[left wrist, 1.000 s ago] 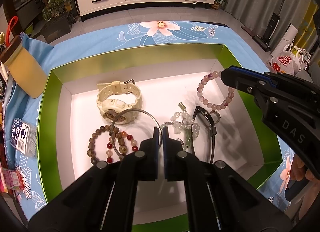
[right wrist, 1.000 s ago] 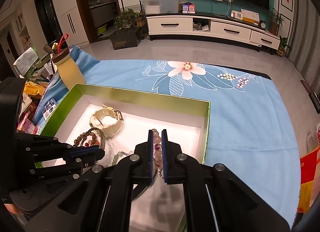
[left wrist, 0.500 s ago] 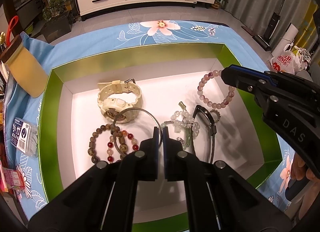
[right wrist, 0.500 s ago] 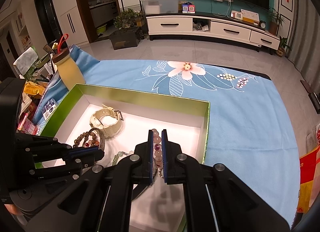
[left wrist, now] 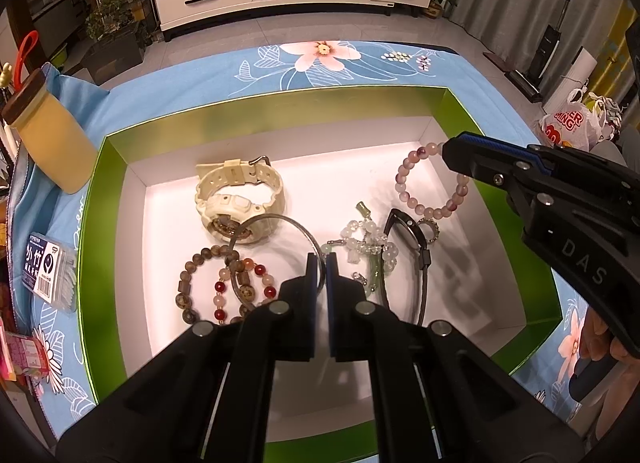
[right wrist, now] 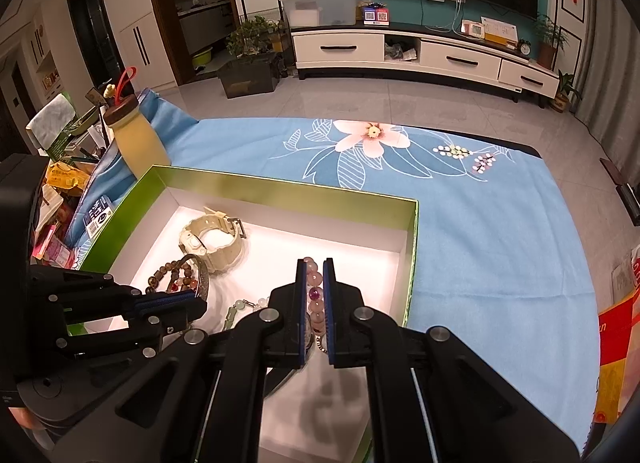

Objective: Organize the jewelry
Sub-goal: 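Lower into the box and open right tool on the pink bracelet while left releases the bangle, then lift both open tools up away from the green box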

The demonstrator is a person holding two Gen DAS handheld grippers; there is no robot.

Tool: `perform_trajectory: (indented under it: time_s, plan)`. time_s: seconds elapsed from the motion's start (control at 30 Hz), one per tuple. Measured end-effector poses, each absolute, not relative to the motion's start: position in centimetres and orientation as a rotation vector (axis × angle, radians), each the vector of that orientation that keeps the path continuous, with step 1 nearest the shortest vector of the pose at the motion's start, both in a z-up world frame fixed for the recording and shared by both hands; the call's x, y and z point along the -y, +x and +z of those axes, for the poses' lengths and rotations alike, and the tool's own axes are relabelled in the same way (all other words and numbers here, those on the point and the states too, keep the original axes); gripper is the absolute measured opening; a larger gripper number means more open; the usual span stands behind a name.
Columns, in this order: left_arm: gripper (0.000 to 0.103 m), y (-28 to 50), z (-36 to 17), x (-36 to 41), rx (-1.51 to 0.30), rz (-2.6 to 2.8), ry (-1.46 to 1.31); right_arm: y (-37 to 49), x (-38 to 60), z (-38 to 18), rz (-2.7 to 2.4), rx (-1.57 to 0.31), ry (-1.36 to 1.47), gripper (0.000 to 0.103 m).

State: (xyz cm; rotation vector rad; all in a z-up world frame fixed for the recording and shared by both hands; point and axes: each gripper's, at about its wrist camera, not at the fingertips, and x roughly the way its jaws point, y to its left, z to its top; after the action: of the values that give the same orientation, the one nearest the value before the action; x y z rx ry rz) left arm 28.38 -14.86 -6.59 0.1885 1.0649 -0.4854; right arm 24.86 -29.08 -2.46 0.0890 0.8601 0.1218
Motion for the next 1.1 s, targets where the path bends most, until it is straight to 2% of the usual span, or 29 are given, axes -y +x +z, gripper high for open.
perform_trajectory:
  time_s: [0.87, 1.0, 1.1]
  plan:
    - [0.005, 27.4, -5.3, 14.6, -1.052, -0.481, 0.185, 24.2, 29.2, -1.8, 0.117, -0.854, 0.093, 0.007]
    - [0.016, 27.2, -4.8, 14.4, -1.046, -0.470, 0.185, 23.8, 29.2, -1.4, 0.115, -0.851, 0.093, 0.008]
    - [0.021, 27.0, -4.4, 14.1, -1.040, -0.459, 0.190, 23.5, 29.3, -1.1, 0.112, -0.852, 0.094, 0.008]
